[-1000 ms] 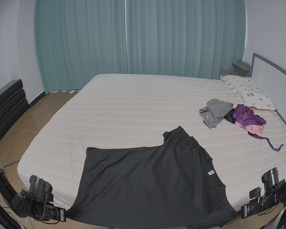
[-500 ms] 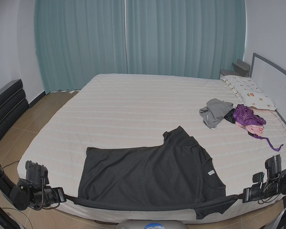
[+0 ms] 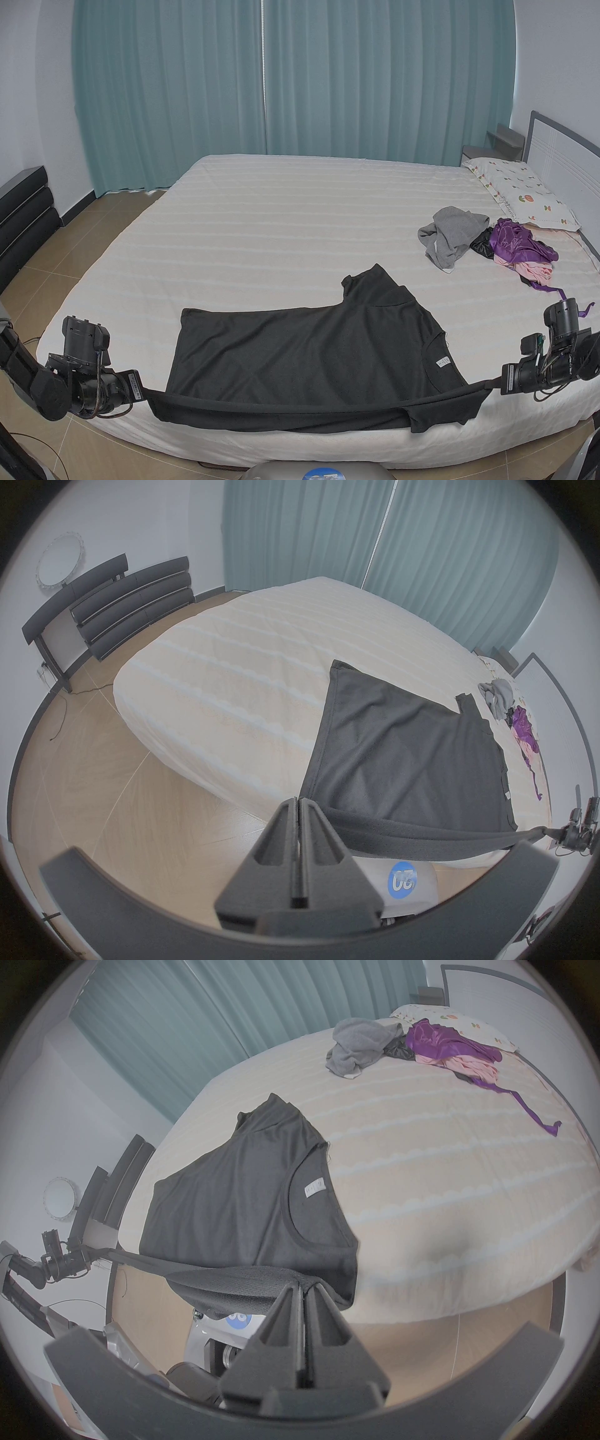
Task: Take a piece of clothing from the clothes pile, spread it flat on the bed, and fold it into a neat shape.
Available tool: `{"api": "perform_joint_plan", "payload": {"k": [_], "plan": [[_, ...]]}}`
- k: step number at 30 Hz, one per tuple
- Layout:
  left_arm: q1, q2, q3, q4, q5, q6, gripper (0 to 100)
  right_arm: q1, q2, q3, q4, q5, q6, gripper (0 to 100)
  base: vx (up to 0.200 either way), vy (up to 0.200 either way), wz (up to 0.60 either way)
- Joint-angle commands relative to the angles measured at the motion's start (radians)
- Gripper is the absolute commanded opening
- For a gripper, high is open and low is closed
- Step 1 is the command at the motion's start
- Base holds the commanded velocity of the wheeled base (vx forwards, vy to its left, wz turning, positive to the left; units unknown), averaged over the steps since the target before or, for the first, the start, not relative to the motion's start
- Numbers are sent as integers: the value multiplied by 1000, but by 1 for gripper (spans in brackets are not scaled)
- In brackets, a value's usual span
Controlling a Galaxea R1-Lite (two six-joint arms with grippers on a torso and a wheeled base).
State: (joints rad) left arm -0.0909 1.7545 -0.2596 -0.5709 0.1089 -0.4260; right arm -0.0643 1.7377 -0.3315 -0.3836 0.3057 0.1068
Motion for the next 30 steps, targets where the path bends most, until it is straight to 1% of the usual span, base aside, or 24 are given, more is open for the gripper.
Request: {"api": "perform_joint_plan", "payload": {"k": [1,5,9,12,14,15,19,20,23,26,30], "plan": [[-1,57,-30,-4,0,-7,0,-2,28,-43,0,-4,1,0,0,0,0],[-1,43,-38,2,5,-31,0,0,33,-47,2,-19,1,0,0,0,0],[-1,-18,-21,17,6,-27,0,6,25,-24,5,-19,-2,0,0,0,0],[-1,-75,-18,75,8,-22,0,11,19,15,-1,-19,-10,0,0,0,0],[-1,-75,-18,75,8,-22,0,11,19,15,-1,-19,-10,0,0,0,0],[-6,-113,-18,120,11,-19,0,12,-7,43,-1,-17,-12,0,0,0,0],[-7,-156,-17,155,11,-13,0,12,-50,57,-1,-17,-10,0,0,0,0],[-7,-168,-18,183,9,0,0,12,-78,62,2,-17,-12,0,0,0,0],[-7,-164,-20,204,8,4,0,17,-104,69,5,-17,-12,0,0,0,0],[-7,-145,-24,203,3,3,0,38,-90,60,2,-17,-6,0,0,0,0],[-7,-101,-35,193,2,0,0,40,-64,51,-1,-19,-7,0,0,0,0]]}}
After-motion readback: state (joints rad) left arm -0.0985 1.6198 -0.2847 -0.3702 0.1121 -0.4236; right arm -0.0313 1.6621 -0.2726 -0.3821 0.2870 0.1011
